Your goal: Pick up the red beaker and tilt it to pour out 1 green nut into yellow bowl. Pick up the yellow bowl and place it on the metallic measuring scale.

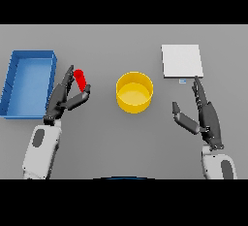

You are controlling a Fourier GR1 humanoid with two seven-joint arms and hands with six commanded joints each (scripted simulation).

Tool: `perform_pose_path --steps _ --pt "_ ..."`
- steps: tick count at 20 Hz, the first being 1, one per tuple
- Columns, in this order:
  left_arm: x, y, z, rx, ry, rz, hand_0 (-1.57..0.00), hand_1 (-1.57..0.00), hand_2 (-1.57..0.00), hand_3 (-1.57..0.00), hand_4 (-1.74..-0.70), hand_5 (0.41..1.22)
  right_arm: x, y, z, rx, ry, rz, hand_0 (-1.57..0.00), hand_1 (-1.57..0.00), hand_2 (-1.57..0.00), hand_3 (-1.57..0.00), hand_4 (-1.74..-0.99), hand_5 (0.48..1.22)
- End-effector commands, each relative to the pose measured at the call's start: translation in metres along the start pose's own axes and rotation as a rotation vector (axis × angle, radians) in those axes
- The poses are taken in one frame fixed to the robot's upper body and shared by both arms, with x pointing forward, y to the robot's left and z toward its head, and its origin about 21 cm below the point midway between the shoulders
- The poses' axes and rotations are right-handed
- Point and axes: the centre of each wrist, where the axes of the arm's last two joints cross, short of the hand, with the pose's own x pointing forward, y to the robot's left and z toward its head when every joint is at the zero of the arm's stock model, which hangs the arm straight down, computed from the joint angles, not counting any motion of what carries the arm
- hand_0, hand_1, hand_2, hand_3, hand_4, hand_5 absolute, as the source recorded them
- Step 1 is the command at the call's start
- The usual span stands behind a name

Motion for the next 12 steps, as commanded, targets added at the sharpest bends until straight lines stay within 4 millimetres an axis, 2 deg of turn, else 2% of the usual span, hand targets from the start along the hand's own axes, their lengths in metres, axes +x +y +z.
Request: perform_pose_path --steps 1,7,12 --pt "0.001 -0.001 -0.004 -0.002 -0.006 0.007 0.00 0.00 0.00 0.00 -1.33 0.714 0.000 0.000 -0.001 0.003 0.002 0.009 0.00 0.00 0.00 0.00 -1.338 0.688" --pt "0.009 -0.007 -0.031 -0.020 -0.010 -0.008 0.00 0.00 0.00 0.00 -1.31 0.704 -0.002 0.001 -0.003 0.010 0.001 -0.014 0.00 0.00 0.00 0.00 -1.332 0.685" --pt "0.009 -0.008 -0.041 -0.038 -0.022 -0.003 0.00 0.00 0.00 0.00 -1.33 0.715 -0.004 -0.001 0.001 -0.001 0.000 -0.002 0.00 0.00 0.00 0.00 -1.311 0.682"
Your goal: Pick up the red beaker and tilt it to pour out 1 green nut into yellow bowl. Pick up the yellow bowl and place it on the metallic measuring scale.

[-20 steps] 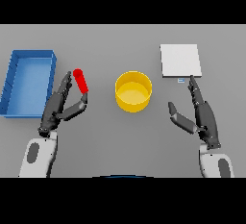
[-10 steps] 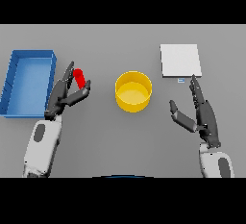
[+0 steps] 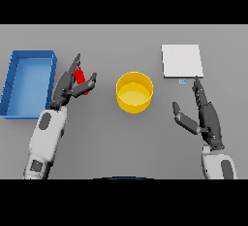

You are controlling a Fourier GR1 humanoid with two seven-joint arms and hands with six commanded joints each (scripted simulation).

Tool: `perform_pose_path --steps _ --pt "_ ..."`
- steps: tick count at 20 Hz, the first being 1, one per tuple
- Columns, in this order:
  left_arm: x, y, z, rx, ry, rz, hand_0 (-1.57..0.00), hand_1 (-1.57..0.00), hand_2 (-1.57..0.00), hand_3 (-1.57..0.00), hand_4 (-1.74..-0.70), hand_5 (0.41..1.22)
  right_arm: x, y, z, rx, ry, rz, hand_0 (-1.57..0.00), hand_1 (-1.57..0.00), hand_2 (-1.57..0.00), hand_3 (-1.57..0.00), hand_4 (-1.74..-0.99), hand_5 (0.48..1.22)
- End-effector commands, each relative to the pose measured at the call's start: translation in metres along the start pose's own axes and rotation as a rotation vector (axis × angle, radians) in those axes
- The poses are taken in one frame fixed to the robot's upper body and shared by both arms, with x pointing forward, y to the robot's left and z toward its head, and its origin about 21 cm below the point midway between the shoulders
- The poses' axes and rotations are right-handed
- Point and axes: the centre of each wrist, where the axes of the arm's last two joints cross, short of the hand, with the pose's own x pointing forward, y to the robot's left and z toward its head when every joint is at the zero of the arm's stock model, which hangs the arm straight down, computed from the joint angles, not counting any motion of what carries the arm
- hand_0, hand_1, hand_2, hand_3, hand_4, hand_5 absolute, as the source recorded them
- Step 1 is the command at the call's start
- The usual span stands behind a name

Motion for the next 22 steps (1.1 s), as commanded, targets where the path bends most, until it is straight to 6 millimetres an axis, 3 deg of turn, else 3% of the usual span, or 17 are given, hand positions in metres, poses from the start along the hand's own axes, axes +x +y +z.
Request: perform_pose_path --steps 1,3,4,5,6,8,11,12,17,22 --pt "-0.002 0.000 -0.001 0.001 -0.016 -0.002 0.00 0.00 0.00 0.00 -1.34 0.725 0.002 -0.002 0.000 0.004 -0.009 -0.004 0.00 0.00 0.00 0.00 -1.305 0.681" --pt "-0.003 -0.005 -0.004 0.010 -0.023 0.023 0.00 0.00 -0.03 0.00 -1.39 0.752 0.001 -0.001 -0.003 0.000 0.000 0.009 0.00 0.00 0.00 0.00 -1.295 0.683" --pt "-0.002 -0.005 -0.008 0.021 -0.015 0.037 -0.08 -0.08 -0.12 -0.08 -1.42 0.770 0.001 0.000 -0.001 0.005 -0.004 0.009 0.00 0.00 0.00 0.00 -1.291 0.684" --pt "-0.004 -0.010 -0.008 0.026 -0.012 0.055 -0.25 -0.28 -0.31 -0.22 -1.44 0.795 0.003 0.000 -0.002 0.009 -0.005 0.014 0.00 0.00 0.00 0.00 -1.289 0.684" --pt "-0.006 -0.012 -0.010 0.041 -0.001 0.058 -0.46 -0.48 -0.50 -0.49 -1.44 0.881 0.004 -0.001 -0.004 0.004 -0.011 0.016 0.00 0.00 0.00 0.00 -1.286 0.685" --pt "-0.004 -0.013 -0.013 0.073 -0.007 0.014 -0.86 -0.87 -0.89 -0.88 -1.44 1.003 0.002 0.003 -0.002 0.008 0.000 0.006 0.00 0.00 0.00 0.00 -1.283 0.683" --pt "-0.006 -0.021 -0.014 0.074 -0.054 0.006 -1.21 -1.21 -1.22 -1.22 -1.45 1.109 0.003 -0.003 -0.004 0.010 0.001 0.005 0.00 0.00 0.00 0.00 -1.291 0.684" --pt "-0.008 -0.024 -0.012 0.074 -0.068 0.006 -1.28 -1.29 -1.29 -1.29 -1.45 1.132 0.002 0.000 -0.005 0.012 -0.001 0.001 0.00 0.00 0.00 0.00 -1.293 0.682" --pt "-0.003 -0.021 -0.014 0.098 -0.102 0.029 -1.48 -1.48 -1.48 -1.48 -1.64 1.112 0.000 0.005 -0.007 0.026 -0.011 0.012 0.00 0.00 0.00 0.00 -1.281 0.676" --pt "0.025 -0.015 -0.013 0.121 -0.196 -0.019 -1.54 -1.54 -1.54 -1.54 -1.71 1.097 0.003 0.004 -0.008 0.023 -0.027 0.029 0.00 0.00 0.00 0.00 -1.255 0.672"
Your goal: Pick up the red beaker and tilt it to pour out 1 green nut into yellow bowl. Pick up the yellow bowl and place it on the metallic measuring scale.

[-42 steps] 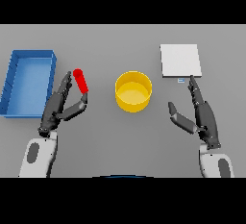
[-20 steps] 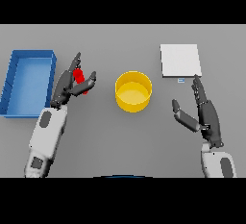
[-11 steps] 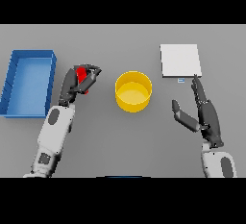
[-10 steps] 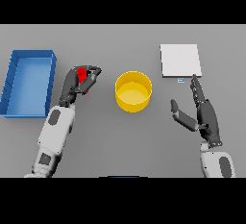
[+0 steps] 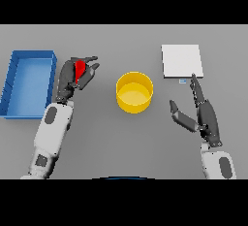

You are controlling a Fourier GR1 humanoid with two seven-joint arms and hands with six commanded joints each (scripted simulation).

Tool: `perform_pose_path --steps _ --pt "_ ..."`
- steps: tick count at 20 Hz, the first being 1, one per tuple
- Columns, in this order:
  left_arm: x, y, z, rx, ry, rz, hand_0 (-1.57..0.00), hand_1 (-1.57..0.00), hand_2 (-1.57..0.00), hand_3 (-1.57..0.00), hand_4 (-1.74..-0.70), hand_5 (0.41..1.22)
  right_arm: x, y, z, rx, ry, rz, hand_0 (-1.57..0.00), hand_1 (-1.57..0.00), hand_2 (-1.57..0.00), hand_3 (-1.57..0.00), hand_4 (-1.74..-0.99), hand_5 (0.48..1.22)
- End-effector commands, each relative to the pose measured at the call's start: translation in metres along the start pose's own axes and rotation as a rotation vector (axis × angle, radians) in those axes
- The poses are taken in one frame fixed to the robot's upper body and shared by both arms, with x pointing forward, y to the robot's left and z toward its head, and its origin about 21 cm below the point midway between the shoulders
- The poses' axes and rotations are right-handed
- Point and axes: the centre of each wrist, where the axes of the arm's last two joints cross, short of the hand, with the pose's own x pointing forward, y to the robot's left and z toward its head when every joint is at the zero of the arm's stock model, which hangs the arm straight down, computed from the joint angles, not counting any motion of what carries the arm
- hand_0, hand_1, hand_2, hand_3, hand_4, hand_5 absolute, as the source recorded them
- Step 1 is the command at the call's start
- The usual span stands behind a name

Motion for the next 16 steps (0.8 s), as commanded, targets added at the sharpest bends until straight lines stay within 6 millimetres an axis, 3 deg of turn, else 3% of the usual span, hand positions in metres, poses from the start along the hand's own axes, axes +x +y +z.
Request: perform_pose_path --steps 1,5,11,16 --pt "0.009 -0.001 -0.003 -0.009 -0.015 -0.025 -1.55 -1.55 -1.55 -1.55 -1.72 1.097 0.000 -0.001 0.001 0.002 -0.006 0.003 0.00 0.00 0.00 0.00 -1.250 0.672" --pt "0.041 0.001 -0.012 -0.151 -0.039 -0.290 -1.56 -1.56 -1.56 -1.56 -1.73 1.119 0.002 0.003 0.005 -0.004 0.005 0.040 0.00 0.00 0.00 0.00 -1.245 0.688" --pt "0.051 -0.002 -0.019 -0.243 -0.046 -0.443 -1.56 -1.56 -1.56 -1.56 -1.73 1.113 0.007 0.004 0.008 -0.006 0.005 0.037 0.00 0.00 0.00 0.00 -1.243 0.710" --pt "0.074 -0.021 -0.036 -0.372 -0.149 -0.839 -1.57 -1.57 -1.57 -1.57 -1.74 1.137 0.005 0.002 0.006 0.009 0.001 0.034 0.00 0.00 0.00 0.00 -1.266 0.720"
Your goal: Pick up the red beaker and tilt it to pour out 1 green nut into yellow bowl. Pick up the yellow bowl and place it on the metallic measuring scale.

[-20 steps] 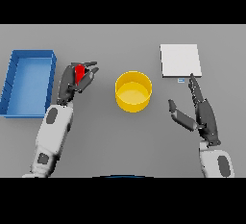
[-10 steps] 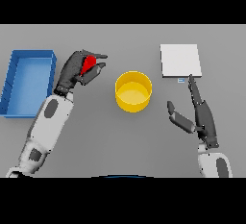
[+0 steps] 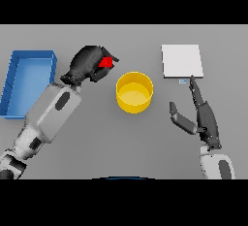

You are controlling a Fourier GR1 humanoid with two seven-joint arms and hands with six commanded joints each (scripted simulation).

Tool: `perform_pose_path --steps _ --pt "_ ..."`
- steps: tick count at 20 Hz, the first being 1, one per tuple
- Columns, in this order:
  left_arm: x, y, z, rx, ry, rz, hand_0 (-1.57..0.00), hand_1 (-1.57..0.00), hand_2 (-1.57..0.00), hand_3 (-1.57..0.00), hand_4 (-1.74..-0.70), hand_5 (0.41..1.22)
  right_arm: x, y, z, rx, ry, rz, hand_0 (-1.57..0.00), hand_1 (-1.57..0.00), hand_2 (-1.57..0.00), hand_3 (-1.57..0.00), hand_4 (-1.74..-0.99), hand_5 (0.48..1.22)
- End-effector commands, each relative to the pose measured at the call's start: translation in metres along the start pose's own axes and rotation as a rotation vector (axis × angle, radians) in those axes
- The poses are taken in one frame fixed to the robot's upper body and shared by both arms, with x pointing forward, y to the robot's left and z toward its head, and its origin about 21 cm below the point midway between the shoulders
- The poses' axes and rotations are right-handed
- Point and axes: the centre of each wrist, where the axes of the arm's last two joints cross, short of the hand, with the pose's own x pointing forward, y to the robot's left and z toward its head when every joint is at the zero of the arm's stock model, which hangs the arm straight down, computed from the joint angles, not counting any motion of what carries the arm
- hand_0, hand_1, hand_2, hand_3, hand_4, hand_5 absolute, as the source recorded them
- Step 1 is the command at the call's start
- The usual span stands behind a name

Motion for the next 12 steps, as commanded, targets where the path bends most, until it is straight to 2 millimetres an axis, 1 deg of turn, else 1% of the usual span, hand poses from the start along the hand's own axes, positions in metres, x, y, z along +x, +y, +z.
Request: perform_pose_path --steps 1,2,3,6,7,8,9,10,11,12 --pt "0.004 -0.001 -0.003 -0.031 -0.012 -0.085 -1.57 -1.57 -1.57 -1.57 -1.74 1.134 0.000 0.001 0.002 -0.003 -0.008 -0.007 0.00 0.00 0.00 0.00 -1.267 0.720" --pt "0.008 0.001 -0.007 -0.050 -0.026 -0.160 -1.57 -1.57 -1.57 -1.57 -1.74 1.152 0.001 0.000 0.001 -0.009 -0.001 -0.009 0.00 0.00 0.00 0.00 -1.267 0.721" --pt "0.008 0.002 -0.009 -0.069 -0.040 -0.228 -1.57 -1.57 -1.57 -1.57 -1.74 1.166 0.000 0.004 0.002 0.000 0.003 -0.016 0.00 0.00 0.00 0.00 -1.269 0.722" --pt "0.021 0.005 -0.023 -0.143 -0.092 -0.417 -1.57 -1.57 -1.57 -1.57 -1.74 1.193 -0.003 0.001 0.003 -0.006 0.002 -0.019 0.00 0.00 0.00 0.00 -1.264 0.717" --pt "0.023 0.004 -0.026 -0.179 -0.111 -0.471 -1.57 -1.57 -1.57 -1.57 -1.69 1.198 0.000 0.001 0.001 -0.004 -0.020 -0.014 0.00 0.00 0.00 0.00 -1.261 0.715" --pt "0.030 0.005 -0.031 -0.200 -0.128 -0.533 -1.57 -1.57 -1.57 -1.57 -1.65 1.203 0.001 0.003 -0.002 -0.011 -0.008 -0.013 0.00 0.00 0.00 0.00 -1.262 0.705" --pt "0.031 0.004 -0.034 -0.236 -0.138 -0.596 -1.57 -1.57 -1.57 -1.57 -1.61 1.206 0.003 0.002 -0.002 -0.017 -0.018 -0.019 0.00 0.00 0.00 0.00 -1.258 0.697" --pt "0.035 0.004 -0.037 -0.276 -0.139 -0.670 -1.57 -1.57 -1.57 -1.57 -1.64 1.209 0.002 0.002 -0.002 -0.023 -0.007 -0.014 0.00 0.00 0.00 0.00 -1.253 0.688" --pt "0.040 0.004 -0.040 -0.309 -0.151 -0.714 -1.57 -1.57 -1.57 -1.57 -1.66 1.212 0.000 0.004 -0.002 -0.023 0.002 -0.009 0.00 0.00 0.00 0.00 -1.245 0.679" --pt "0.046 0.004 -0.044 -0.328 -0.161 -0.751 -1.57 -1.57 -1.57 -1.57 -1.67 1.214 -0.001 0.002 -0.001 -0.030 0.006 -0.017 0.00 0.00 0.00 0.00 -1.237 0.671"
